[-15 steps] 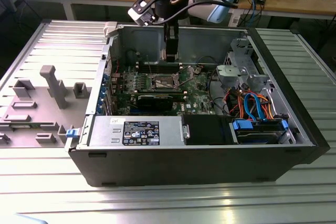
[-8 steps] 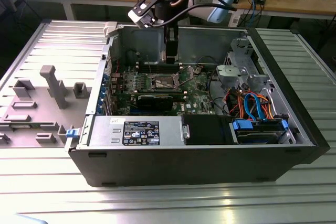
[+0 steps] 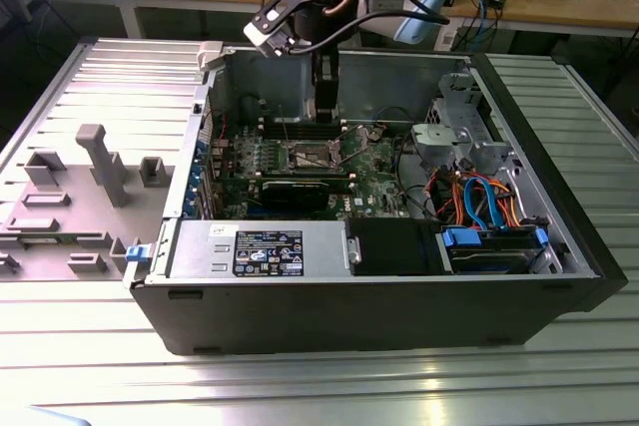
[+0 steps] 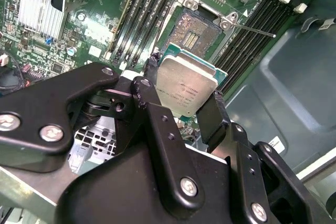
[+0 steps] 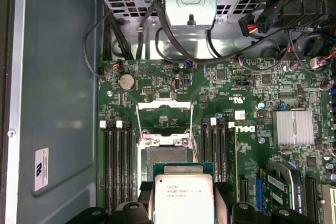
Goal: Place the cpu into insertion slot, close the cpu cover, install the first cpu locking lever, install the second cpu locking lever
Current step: 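Place the cpu into insertion slot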
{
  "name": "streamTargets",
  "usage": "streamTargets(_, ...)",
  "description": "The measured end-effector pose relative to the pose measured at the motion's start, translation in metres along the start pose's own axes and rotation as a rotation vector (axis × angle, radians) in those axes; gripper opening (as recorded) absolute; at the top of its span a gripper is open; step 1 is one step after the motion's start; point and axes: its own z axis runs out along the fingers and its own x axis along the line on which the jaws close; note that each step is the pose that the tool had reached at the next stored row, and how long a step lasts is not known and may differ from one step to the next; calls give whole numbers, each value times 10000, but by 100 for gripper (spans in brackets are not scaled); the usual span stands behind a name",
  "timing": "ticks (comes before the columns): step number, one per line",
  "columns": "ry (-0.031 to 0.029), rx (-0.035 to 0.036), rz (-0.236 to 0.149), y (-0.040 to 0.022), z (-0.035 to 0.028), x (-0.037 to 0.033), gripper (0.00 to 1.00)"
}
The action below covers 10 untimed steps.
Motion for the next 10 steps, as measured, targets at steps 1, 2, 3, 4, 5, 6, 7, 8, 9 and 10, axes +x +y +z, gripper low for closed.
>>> streamTargets(1, 1, 0, 0, 0, 7, 0, 55)
streamTargets(2, 0, 0, 0, -1, 16, 0, 55)
streamTargets(3, 0, 0, 1, -1, 26, 0, 55)
streamTargets(4, -2, 1, 0, -2, 32, 0, 55)
streamTargets(5, -3, 5, 1, -2, 34, 0, 55)
streamTargets(6, -4, 8, 1, -3, 37, -1, 55)
streamTargets(7, -2, 10, 1, -3, 40, 0, 55)
streamTargets(8, -3, 11, 0, -2, 40, -1, 55)
streamTargets(9, -3, 11, 0, -2, 40, -1, 55)
streamTargets(10, -2, 11, 0, -2, 41, 0, 55)
